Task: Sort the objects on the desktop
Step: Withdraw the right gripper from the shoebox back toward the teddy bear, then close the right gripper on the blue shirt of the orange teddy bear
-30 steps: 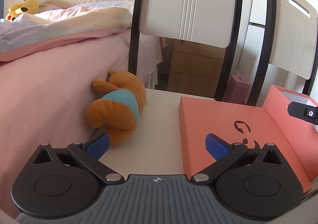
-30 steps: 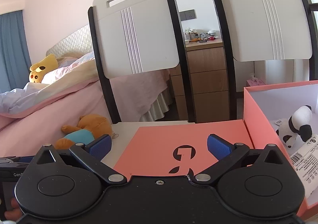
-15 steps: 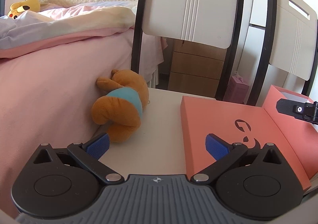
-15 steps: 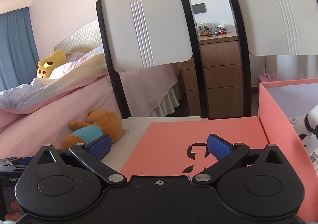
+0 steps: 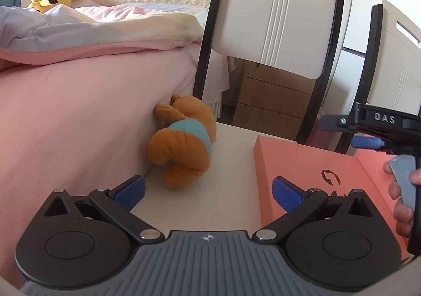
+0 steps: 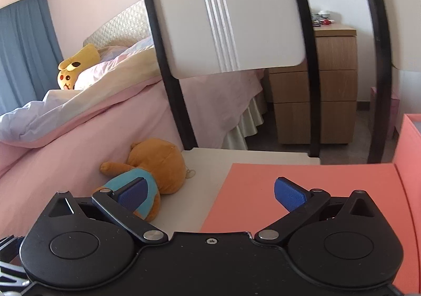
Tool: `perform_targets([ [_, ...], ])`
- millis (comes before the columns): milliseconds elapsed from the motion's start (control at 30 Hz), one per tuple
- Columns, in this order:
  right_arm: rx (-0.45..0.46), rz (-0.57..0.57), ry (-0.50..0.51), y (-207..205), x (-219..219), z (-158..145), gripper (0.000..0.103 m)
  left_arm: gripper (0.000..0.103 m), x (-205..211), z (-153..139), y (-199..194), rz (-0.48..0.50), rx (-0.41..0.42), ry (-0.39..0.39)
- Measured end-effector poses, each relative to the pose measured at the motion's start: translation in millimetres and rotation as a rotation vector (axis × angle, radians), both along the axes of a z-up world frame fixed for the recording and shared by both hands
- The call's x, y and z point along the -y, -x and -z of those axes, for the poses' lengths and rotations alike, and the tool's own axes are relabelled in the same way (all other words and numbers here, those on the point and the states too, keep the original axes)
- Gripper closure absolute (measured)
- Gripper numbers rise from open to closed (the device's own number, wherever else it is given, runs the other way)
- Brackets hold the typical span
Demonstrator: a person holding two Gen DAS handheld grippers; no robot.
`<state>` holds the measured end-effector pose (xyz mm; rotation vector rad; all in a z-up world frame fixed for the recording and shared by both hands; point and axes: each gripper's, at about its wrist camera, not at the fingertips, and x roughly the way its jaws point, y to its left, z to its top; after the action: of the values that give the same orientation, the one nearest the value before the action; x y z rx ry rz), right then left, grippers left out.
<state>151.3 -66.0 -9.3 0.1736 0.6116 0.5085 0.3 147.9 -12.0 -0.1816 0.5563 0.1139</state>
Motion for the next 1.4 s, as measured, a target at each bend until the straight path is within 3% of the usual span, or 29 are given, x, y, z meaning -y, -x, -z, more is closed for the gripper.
perform_targets([
  [333,-0.272,-0.159,-0.250,-69,-61,40,0.001,0.000,-1,1,1,0.017,0.000,-0.004],
  [500,-0.280,-0.227,-0.264,-87,-92,50,0.001,0.000,-1,3,2,0.058,-0.008,0.019],
  [800,-0.364,-0.250,-0.239,-104,-130,80,0.001,0.000,-7,6,3,0.070,-0.019,0.064],
  [1300,-0.404,-0.253,-0.274,-100,-154,95,0.003,0.000,-6,6,7,0.103,-0.022,0.095],
  [1367,-0.402,-0.244,-0.261,-99,-155,95,0.004,0.000,-6,6,7,0.104,-0.024,0.096],
  [1400,-0.402,-0.237,-0.243,-98,-156,95,0.010,0.000,-6,6,7,0.105,-0.025,0.095],
])
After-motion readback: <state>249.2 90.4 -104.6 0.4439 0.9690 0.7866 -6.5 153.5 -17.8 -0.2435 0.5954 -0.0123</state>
